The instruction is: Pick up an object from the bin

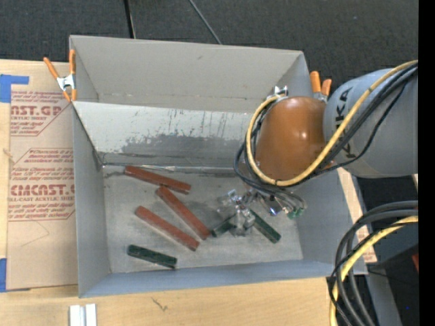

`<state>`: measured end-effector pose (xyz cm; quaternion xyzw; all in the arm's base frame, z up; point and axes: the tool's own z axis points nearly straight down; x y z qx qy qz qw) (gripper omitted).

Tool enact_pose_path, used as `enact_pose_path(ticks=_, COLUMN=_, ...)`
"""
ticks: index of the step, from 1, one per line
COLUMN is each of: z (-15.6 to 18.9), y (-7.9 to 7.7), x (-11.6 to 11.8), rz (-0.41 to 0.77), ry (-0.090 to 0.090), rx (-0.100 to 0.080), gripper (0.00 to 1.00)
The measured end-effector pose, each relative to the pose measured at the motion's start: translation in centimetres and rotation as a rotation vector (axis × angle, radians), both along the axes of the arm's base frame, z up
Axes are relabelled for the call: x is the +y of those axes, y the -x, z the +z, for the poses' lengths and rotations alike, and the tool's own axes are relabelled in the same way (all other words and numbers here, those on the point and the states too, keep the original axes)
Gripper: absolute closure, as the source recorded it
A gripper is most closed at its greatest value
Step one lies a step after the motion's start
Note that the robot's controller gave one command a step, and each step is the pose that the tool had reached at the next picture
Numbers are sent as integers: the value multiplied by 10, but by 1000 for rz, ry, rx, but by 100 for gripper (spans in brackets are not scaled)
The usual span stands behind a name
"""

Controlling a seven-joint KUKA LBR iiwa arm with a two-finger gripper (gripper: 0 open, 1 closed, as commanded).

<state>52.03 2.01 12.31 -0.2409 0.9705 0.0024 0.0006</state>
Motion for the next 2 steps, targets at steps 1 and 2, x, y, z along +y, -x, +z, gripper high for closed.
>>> enact_pose_path(ticks=1, z=126, y=-4, x=-16, rz=-24, ry=4, rx=-3, gripper=100)
enact_pose_path(ticks=2, z=126, y=-4, x=-16, rz=-24, ry=4, rx=-3, gripper=100)
